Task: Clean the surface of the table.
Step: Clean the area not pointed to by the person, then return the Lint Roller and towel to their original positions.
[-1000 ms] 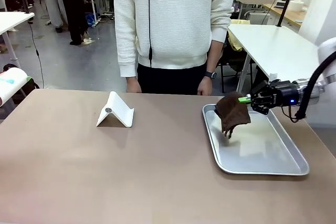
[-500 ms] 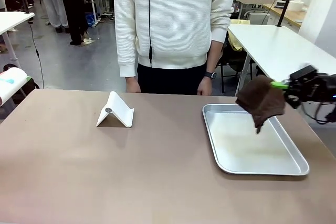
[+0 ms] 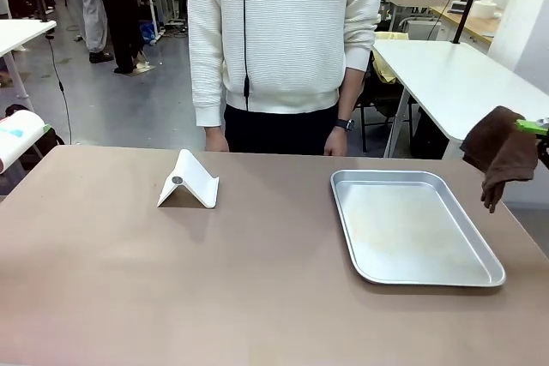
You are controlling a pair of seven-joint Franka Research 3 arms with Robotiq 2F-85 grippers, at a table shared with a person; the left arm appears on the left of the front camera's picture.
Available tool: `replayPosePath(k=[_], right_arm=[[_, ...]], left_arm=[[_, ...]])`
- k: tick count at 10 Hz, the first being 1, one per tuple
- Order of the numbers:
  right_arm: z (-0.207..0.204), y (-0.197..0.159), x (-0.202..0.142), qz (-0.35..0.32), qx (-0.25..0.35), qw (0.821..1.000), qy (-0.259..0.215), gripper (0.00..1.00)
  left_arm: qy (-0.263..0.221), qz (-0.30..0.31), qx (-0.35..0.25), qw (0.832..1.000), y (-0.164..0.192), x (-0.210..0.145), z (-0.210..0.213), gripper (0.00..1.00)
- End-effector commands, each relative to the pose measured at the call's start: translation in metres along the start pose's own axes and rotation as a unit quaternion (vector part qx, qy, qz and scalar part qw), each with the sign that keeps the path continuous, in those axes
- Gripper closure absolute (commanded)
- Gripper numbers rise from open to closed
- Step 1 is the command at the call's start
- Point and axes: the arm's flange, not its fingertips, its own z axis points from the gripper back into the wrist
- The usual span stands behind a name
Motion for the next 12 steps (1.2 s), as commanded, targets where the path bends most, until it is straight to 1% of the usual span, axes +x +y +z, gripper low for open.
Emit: replayPosePath(k=[1,2,12], right_arm=[[-0.015,-0.016,0.005,0.012,-0.022,1.000,0.001,0.93],[0.000,0.000,0.000,0.000,0.000,1.000,0.000,0.93],[0.000,0.000,0.000,0.000,0.000,1.000,0.000,0.93]], left_arm=[[-0.004,-0.001,-0.011,1.000,-0.005,0.000,0.003,0.78],[-0.004,-0.001,-0.011,1.000,-0.005,0.000,0.003,0.78],[-0.004,-0.001,-0.011,1.000,-0.005,0.000,0.003,0.78]])
